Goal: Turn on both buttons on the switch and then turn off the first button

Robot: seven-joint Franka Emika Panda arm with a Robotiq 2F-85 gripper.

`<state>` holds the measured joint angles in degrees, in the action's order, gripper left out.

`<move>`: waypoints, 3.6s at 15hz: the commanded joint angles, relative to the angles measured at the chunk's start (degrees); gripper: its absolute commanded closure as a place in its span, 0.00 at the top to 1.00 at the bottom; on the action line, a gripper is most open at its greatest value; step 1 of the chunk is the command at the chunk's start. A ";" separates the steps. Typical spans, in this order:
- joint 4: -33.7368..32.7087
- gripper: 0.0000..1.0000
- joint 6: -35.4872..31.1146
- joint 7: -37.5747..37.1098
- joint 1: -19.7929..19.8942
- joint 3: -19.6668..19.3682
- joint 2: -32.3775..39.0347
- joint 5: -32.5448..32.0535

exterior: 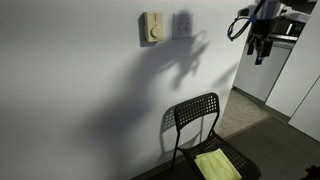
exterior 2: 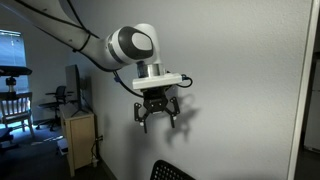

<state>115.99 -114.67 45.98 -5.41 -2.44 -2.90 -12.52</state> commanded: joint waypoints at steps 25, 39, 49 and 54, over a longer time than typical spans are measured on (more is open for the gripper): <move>-0.93 1.00 -6.13 -1.13 -2.34 8.74 -1.53 -24.90; 9.30 1.00 -47.49 32.36 -3.45 2.54 0.18 -1.17; 5.05 1.00 -49.85 34.47 -0.36 4.09 2.69 -2.94; 2.46 1.00 -52.33 32.86 -2.19 4.06 7.01 -2.46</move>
<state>121.36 -164.57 79.00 -7.34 1.34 0.05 -15.24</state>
